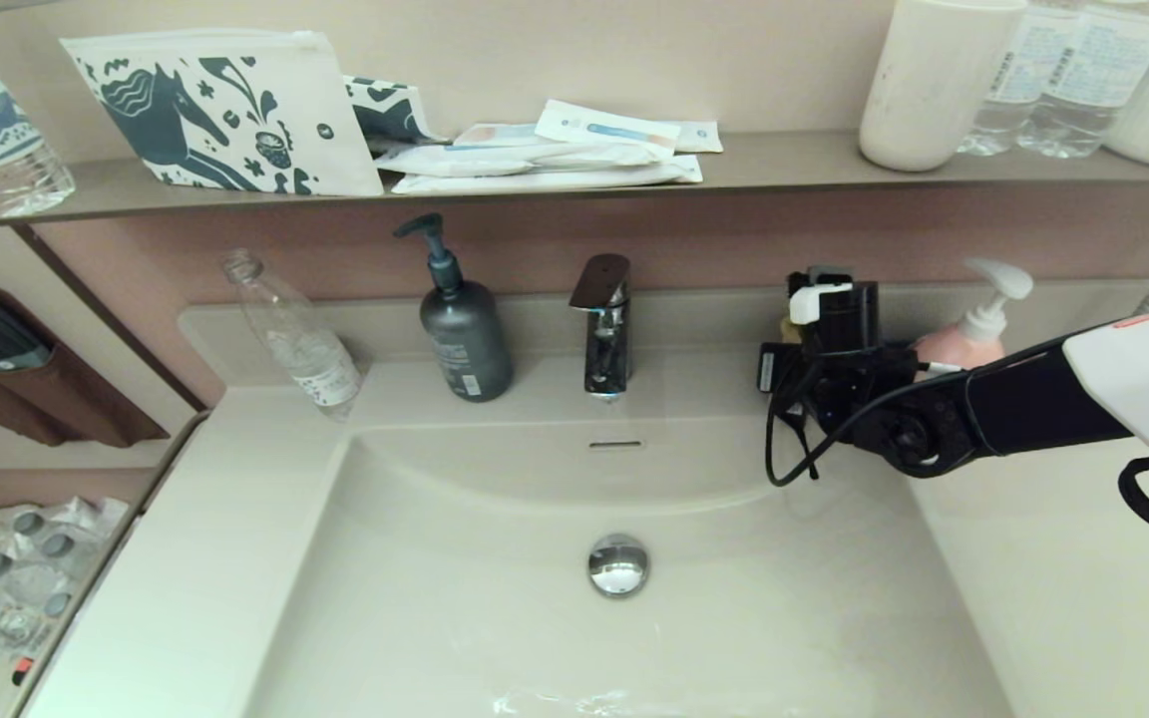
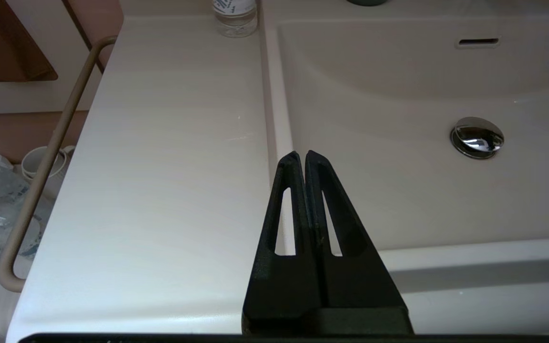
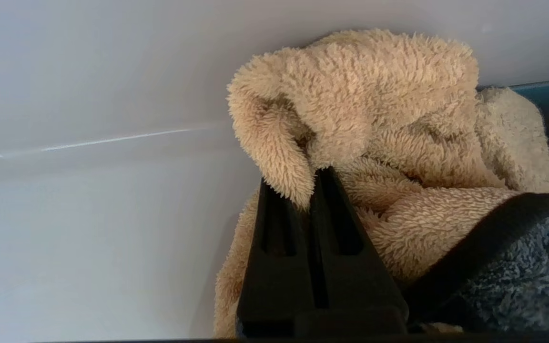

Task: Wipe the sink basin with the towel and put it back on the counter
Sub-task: Wipe the sink

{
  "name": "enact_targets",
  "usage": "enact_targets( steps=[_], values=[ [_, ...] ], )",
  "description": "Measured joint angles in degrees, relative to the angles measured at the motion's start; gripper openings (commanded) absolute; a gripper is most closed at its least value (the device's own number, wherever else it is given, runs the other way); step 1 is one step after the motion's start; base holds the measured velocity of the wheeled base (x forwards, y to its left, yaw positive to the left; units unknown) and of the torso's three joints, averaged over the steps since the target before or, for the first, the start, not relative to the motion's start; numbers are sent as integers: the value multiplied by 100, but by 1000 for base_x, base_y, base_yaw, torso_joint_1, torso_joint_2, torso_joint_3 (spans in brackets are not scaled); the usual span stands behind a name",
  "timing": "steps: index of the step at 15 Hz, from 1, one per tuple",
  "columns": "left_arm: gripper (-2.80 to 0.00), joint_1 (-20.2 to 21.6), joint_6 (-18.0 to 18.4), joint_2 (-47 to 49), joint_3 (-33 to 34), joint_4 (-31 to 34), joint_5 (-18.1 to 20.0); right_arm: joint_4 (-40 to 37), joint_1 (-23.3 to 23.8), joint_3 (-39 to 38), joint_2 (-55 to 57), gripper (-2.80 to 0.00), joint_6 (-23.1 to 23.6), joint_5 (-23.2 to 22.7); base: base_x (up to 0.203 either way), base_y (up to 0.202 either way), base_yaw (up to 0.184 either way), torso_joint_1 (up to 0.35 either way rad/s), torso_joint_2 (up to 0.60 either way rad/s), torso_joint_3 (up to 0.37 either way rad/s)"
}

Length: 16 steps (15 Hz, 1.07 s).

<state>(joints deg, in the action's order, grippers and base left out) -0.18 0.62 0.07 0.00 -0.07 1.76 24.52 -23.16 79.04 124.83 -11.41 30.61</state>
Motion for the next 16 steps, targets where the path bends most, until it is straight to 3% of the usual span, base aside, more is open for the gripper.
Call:
enact_targets(
  steps=[9,12,16],
  values=[
    [-280,0,0,0,0,0,-1,-63,-1728,213,181,-280,-5,23,0,0,0,0,0,0],
    [-280,0,-2,0,0,0,2,-41,-1773,262,249,-280,-6,19,0,0,0,0,0,0],
    [-280,0,1,0,0,0,-1,-17,-1239,-183,-34,-280,15,3,0,0,0,0,0,0]
  ],
)
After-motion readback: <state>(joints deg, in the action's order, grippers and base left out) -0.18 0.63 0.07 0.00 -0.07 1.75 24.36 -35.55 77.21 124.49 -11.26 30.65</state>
